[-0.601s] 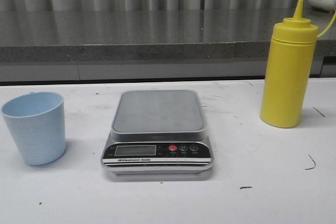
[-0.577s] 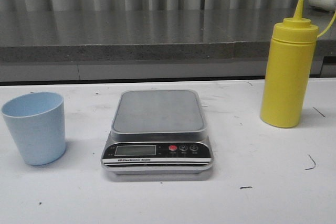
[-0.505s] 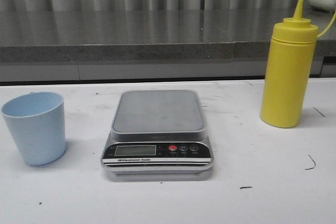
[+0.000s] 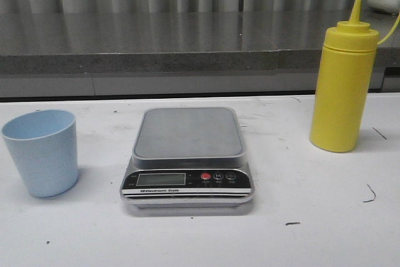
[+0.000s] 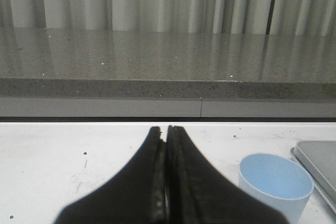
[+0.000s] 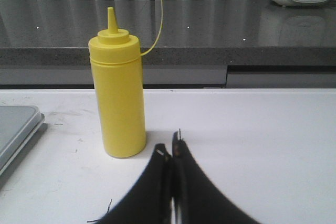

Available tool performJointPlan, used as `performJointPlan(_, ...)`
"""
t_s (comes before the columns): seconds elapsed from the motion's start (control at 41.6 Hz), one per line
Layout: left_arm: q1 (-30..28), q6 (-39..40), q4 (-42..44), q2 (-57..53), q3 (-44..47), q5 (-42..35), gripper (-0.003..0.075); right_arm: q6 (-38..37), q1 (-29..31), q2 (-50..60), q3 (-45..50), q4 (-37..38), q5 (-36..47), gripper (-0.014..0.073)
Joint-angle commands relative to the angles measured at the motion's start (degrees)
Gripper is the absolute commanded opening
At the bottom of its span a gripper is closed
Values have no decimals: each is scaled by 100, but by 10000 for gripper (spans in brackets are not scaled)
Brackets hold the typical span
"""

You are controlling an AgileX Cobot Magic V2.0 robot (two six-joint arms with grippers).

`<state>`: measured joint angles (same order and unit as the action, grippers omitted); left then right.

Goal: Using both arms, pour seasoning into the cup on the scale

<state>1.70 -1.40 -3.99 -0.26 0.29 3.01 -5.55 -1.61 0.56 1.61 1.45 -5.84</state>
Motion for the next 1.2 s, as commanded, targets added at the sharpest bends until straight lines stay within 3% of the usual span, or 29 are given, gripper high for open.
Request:
performJointPlan(0.0, -10, 31, -48, -92, 132, -417, -20, 8, 16, 97, -40, 9, 469, -116)
performJointPlan(0.457, -10, 41, -109, -92, 22, -867, -20, 8, 16, 96, -105, 16, 584, -116)
performJointPlan(0.746, -10, 41, -109, -2, -1316, -820, -20, 12, 16, -32, -1544, 20, 78, -116)
performJointPlan(1.01, -10, 31, -59, 1051, -3139, 648, -20, 12, 16, -1157, -3114, 65, -1347, -116)
performJointPlan(1.179, -10, 31, -59, 1880, -3655, 1620, -20, 256, 16, -1960, -3664, 70, -2344, -116)
